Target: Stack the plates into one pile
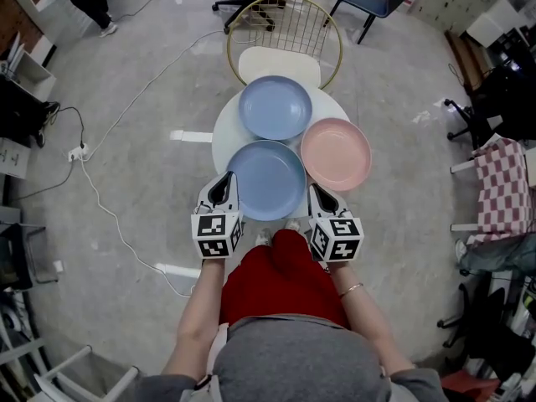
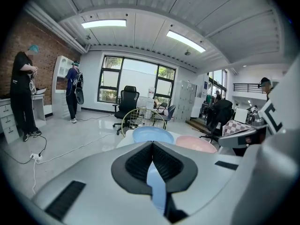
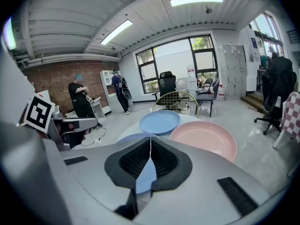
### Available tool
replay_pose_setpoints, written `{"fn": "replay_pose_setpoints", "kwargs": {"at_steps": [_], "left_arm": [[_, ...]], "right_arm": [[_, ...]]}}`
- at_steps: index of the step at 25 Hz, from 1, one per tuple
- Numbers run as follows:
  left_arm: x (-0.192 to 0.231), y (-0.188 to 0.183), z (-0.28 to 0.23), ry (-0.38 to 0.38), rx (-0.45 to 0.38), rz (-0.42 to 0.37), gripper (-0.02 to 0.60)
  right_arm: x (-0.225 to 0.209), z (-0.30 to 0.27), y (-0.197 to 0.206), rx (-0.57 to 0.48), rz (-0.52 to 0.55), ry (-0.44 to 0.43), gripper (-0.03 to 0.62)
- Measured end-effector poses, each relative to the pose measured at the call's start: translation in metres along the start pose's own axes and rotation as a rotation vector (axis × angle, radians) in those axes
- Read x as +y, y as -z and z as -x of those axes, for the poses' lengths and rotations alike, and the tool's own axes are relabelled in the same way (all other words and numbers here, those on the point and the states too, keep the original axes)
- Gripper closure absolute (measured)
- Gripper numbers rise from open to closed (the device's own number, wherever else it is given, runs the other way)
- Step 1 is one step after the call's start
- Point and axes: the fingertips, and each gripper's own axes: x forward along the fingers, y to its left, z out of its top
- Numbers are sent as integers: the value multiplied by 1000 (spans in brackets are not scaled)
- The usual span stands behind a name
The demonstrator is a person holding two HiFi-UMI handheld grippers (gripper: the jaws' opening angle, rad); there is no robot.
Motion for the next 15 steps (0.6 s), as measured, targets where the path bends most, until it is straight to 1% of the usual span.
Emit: {"fn": "replay_pose_setpoints", "kwargs": {"at_steps": [4, 8, 15], "left_arm": [[5, 4, -3, 9, 13, -4, 566], [8, 9, -9, 6, 35, -33, 566], [10, 33, -22, 6, 110, -40, 566]], "right_arm": [[-2, -10, 8, 17, 7, 19, 565], [0, -22, 16, 43, 21, 1, 563], [-2, -35, 31, 86, 26, -7, 565]]}}
